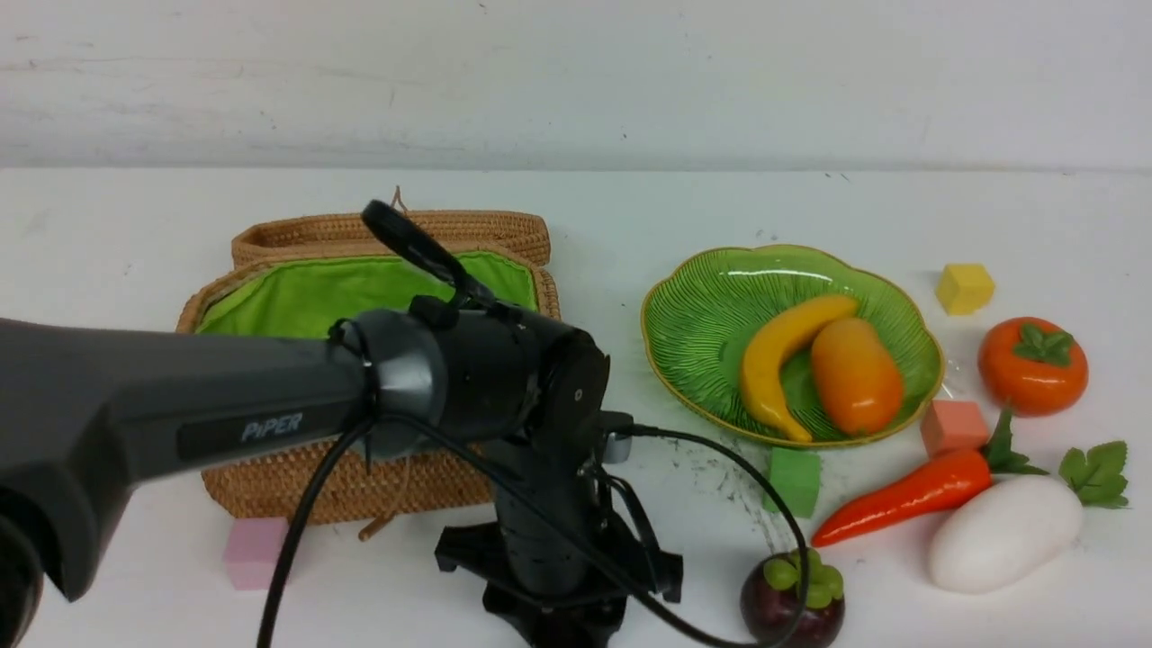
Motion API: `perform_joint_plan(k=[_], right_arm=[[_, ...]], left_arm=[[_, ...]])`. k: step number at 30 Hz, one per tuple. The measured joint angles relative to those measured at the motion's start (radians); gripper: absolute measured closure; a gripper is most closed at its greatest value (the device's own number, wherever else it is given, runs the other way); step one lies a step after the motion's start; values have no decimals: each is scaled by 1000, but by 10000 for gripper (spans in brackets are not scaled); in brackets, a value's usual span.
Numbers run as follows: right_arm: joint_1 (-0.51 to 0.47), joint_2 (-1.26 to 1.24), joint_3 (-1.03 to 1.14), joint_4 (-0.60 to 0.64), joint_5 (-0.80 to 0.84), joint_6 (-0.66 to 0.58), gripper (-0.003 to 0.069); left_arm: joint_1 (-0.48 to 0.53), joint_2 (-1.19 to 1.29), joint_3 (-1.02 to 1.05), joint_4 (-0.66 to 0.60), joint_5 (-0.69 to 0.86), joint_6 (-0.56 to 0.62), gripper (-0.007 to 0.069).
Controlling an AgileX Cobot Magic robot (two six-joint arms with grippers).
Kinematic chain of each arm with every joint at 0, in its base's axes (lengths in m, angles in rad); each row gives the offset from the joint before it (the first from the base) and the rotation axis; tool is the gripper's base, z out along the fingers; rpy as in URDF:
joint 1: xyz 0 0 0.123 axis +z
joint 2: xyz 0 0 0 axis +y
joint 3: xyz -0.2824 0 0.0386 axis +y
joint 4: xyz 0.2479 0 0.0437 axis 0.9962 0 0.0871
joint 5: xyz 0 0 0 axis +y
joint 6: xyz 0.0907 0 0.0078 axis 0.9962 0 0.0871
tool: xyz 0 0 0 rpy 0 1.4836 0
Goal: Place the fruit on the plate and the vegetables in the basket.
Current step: Use the left arm to grab an eggplant and put it into the left basket
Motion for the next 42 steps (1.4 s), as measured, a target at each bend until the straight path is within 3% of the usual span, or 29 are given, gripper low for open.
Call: perform_joint_plan(k=[6, 11, 15, 19, 28, 31, 33, 34, 37, 42], right_arm=[[0, 0, 0, 0, 0, 0, 416], [0, 0, 0, 0, 0, 0, 416], [0, 0, 0, 0, 0, 0, 416], [0, 0, 0, 0, 0, 0, 416], [0, 0, 0, 0, 0, 0, 416], [0, 0, 0, 0, 0, 0, 416], [0, 0, 0, 0, 0, 0, 416], [0, 0, 0, 0, 0, 0, 416], [0, 0, 0, 0, 0, 0, 416], [0, 0, 0, 0, 0, 0, 416]], left_arm=[[-1, -171, 11, -5, 91, 57, 283], [40, -363, -53, 111, 151, 8, 283], [221, -432, -203, 259, 156, -122, 283], [408, -387, -291, 287, 57, -203, 283], [459, -208, -301, 286, -33, -232, 281], [458, -192, -301, 286, -43, -253, 237], [458, -190, -301, 287, -44, -261, 135], [458, -190, -301, 287, -44, -261, 135], [457, -210, -301, 278, -28, -257, 14], [457, -288, -301, 255, 67, -162, -11]])
